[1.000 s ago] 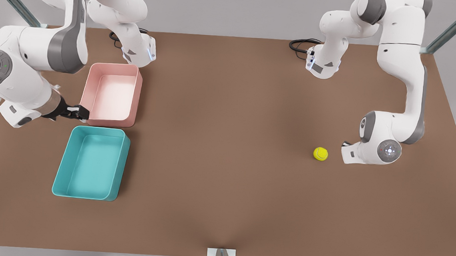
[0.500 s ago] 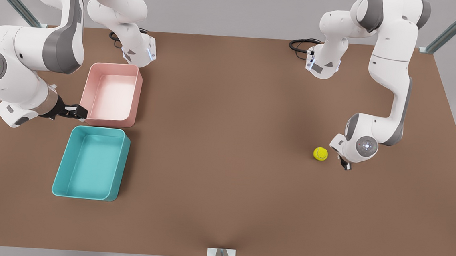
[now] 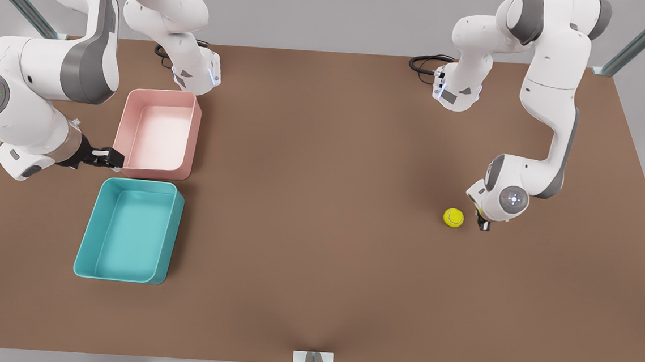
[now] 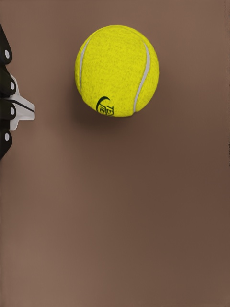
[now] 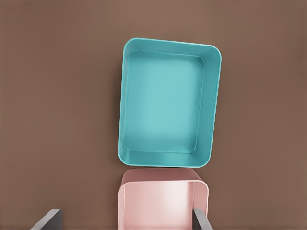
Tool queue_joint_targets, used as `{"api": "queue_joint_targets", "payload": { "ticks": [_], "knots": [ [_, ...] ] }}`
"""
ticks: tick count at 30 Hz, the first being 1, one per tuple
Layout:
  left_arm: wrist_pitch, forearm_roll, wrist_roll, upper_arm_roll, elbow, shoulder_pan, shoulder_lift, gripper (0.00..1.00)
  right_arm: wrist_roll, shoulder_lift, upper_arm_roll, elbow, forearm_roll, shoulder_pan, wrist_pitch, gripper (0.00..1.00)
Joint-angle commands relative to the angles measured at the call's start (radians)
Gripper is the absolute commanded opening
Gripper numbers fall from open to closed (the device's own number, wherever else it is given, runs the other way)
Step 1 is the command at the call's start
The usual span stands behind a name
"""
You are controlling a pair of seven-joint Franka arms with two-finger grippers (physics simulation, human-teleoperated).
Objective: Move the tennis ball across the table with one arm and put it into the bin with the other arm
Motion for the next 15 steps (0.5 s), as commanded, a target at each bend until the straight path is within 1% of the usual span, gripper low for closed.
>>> {"api": "queue_joint_targets", "payload": {
  "ticks": [1, 3, 7, 15],
  "knots": [
    [0.021, -0.003, 0.07, 0.0, 0.0, -0.003, -0.001, 0.21, -0.004, -0.001, 0.0, 0.0, 0.0, 0.0, -0.001, 1.0],
    [0.066, -0.001, 0.067, 0.0, 0.002, -0.008, 0.002, 0.21, -0.004, -0.001, 0.0, 0.0, 0.0, 0.001, -0.001, 1.0],
    [0.092, -0.001, 0.066, 0.0, 0.002, -0.006, 0.004, 0.21, -0.004, -0.001, 0.0, 0.0, -0.001, 0.0, -0.001, 1.0],
    [0.095, -0.004, 0.021, 0.0, 0.007, -0.023, 0.01, 0.21, -0.004, -0.001, 0.001, 0.0, 0.0, 0.001, -0.001, 1.0]
  ]
}}
